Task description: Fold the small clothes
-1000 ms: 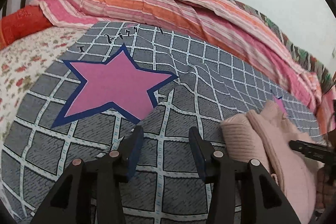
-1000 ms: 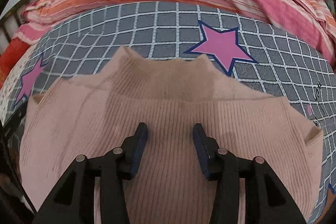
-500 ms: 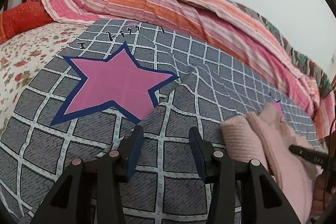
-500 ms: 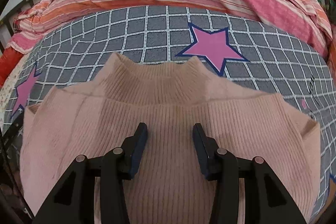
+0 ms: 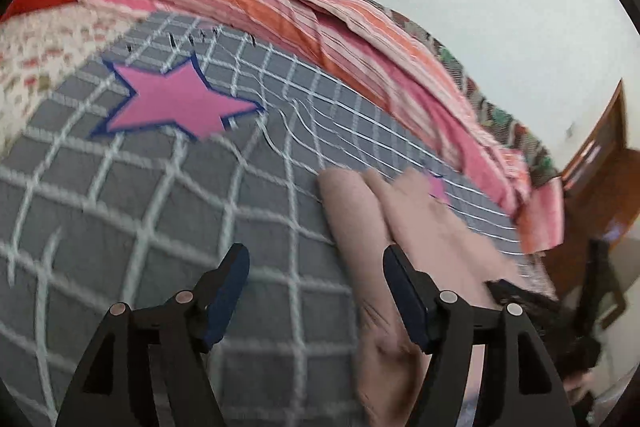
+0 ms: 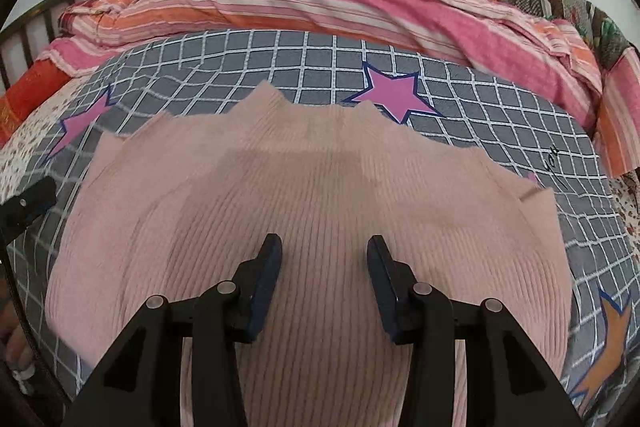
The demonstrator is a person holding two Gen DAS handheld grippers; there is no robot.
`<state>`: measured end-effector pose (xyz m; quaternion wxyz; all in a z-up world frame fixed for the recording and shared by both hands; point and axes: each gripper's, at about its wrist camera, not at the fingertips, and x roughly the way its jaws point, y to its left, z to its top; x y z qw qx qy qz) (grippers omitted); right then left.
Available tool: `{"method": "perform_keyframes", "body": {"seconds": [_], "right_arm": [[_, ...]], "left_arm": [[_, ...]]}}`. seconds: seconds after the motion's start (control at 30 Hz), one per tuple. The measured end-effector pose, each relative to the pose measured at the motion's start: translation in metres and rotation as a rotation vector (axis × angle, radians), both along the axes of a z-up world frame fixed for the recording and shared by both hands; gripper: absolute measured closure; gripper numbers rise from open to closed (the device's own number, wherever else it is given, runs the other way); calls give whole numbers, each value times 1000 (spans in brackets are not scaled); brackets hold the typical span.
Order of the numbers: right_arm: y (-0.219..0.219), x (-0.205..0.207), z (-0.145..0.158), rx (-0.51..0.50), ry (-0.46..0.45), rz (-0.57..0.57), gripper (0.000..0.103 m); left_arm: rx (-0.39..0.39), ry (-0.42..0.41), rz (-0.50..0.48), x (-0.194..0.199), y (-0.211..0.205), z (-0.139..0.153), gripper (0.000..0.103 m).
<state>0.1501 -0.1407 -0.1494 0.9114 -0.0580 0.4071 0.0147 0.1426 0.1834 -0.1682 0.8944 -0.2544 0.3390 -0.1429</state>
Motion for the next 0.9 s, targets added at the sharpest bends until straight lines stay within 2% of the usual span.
{"method": "perform_keyframes", "body": {"seconds": [0.13, 0.47, 0.63, 0.8, 0.9], "right_arm": [[0, -21, -3, -1, -23, 15, 60], [3, -64, -14, -47, -79, 54, 60], [1, -79, -23, -38, -69, 68, 59], [-6, -100, -21, -36, -72, 91, 60], [-18, -111, -16, -8, -74, 85, 59]], "left_arm": [[50, -25, -38, -28, -12, 1, 35], [-103, 20, -132, -76, -36, -24, 35], [-39, 38, -152, -79, -61, -29, 35], [-62, 14, -126, -73, -70, -25, 35], [-37, 8, -109, -67, -77, -22, 35]]}}
